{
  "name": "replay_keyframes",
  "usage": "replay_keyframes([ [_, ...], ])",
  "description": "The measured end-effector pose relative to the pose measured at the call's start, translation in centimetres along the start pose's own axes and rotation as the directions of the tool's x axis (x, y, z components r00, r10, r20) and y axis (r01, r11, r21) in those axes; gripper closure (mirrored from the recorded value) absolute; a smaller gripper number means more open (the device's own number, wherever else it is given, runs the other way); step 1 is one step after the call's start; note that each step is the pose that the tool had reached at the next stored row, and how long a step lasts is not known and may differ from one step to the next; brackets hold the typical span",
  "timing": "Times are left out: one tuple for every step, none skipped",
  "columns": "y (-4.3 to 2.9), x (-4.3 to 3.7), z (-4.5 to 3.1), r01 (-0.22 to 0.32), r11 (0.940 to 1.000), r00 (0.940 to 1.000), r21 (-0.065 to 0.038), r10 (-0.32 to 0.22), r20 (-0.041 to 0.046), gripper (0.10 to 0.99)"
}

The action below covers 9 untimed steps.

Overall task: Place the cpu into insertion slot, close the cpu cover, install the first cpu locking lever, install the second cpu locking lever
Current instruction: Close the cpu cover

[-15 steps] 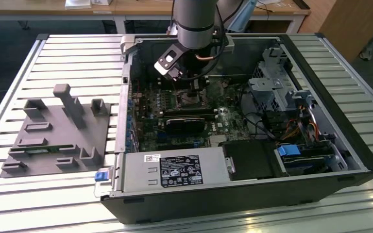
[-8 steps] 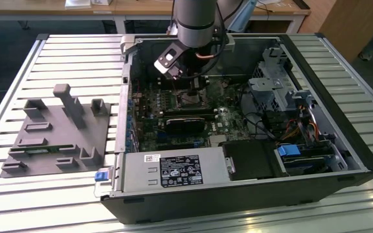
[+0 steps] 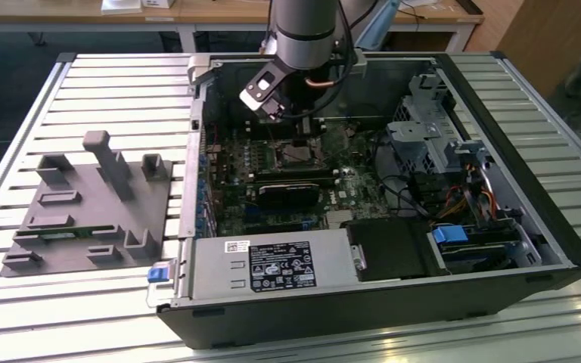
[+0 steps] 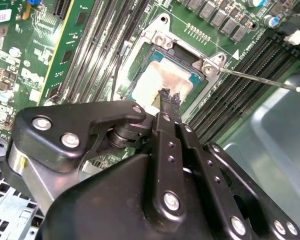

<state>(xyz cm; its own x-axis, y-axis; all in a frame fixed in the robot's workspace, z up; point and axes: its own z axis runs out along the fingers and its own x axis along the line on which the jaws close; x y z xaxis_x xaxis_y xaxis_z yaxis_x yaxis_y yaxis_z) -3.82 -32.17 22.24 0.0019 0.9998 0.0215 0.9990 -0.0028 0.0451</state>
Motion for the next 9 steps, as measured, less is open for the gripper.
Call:
replay_keyframes([
  [0.01,0.0,-0.18,0.0,1.0,1.0,0.0,0.0,0.0001,0.98],
  [0.02,0.01,-0.37,0.0,1.0,1.0,0.0,0.0,0.0001,0.98],
  [0.02,0.01,-0.52,0.0,1.0,1.0,0.0,0.0,0.0,0.98],
  [0.03,0.0,-0.56,0.0,1.0,1.0,0.0,0.0,0.0,0.98],
  [0.03,-0.03,-0.56,0.0,1.0,1.0,0.0,0.0,-0.0002,0.98],
  [0.03,-0.08,-0.56,0.0,1.0,1.0,0.0,0.0,-0.0001,0.98],
  [0.03,-0.13,-0.57,0.0,1.0,1.0,0.0,0.0,0.0,0.98],
  [0.03,-0.2,-0.57,0.0,1.0,1.0,0.0,0.0,0.0,0.98],
  [0.03,-0.28,-0.57,0.0,1.0,1.0,0.0,0.0,-0.0001,0.98],
])
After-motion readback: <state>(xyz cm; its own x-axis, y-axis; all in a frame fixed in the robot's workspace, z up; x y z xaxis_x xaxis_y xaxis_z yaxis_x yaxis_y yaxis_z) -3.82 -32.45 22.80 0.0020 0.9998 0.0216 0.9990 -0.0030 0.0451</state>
